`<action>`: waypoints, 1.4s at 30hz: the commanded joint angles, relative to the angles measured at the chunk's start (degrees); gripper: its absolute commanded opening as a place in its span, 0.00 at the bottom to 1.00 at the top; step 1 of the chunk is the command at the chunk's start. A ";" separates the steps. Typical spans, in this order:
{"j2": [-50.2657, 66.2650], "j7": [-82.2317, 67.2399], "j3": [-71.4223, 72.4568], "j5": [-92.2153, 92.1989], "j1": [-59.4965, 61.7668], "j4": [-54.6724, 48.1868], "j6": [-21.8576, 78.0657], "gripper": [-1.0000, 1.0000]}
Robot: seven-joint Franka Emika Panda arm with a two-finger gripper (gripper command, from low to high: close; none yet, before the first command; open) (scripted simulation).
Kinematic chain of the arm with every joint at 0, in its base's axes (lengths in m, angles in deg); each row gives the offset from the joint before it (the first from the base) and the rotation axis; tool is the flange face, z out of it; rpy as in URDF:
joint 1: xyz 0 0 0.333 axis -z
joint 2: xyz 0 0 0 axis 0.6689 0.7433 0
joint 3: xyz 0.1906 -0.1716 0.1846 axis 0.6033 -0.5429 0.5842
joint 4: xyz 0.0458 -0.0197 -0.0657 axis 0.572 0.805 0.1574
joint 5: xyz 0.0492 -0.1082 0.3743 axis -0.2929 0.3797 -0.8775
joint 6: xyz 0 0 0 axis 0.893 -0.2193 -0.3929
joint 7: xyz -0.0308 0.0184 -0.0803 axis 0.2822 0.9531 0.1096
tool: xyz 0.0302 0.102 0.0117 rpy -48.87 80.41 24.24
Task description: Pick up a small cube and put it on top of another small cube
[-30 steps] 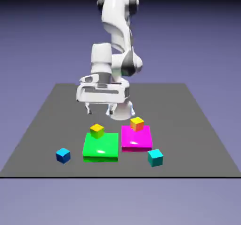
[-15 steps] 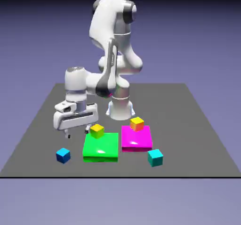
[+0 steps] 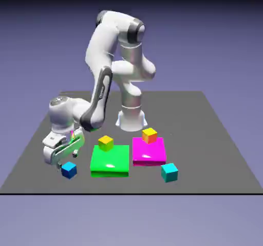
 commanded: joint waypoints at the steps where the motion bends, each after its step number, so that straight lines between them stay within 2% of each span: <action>1: 1.77 -1.04 1.50 -1.42 1.19 -0.52 -1.25 0.50; 2: 1.77 -1.04 1.50 -1.42 1.19 -0.52 -1.25 0.00; 9: -8.30 4.88 -7.03 6.64 -5.55 2.43 5.85 0.00; 32: -22.75 61.74 7.42 25.36 -42.18 9.68 8.76 0.00; 39: -12.09 57.20 10.18 19.14 -40.55 9.00 -0.89 0.00; 40: -12.09 57.20 10.18 19.14 -40.55 9.00 -0.89 1.00; 42: -14.16 58.08 9.64 20.35 -40.87 9.13 0.99 1.00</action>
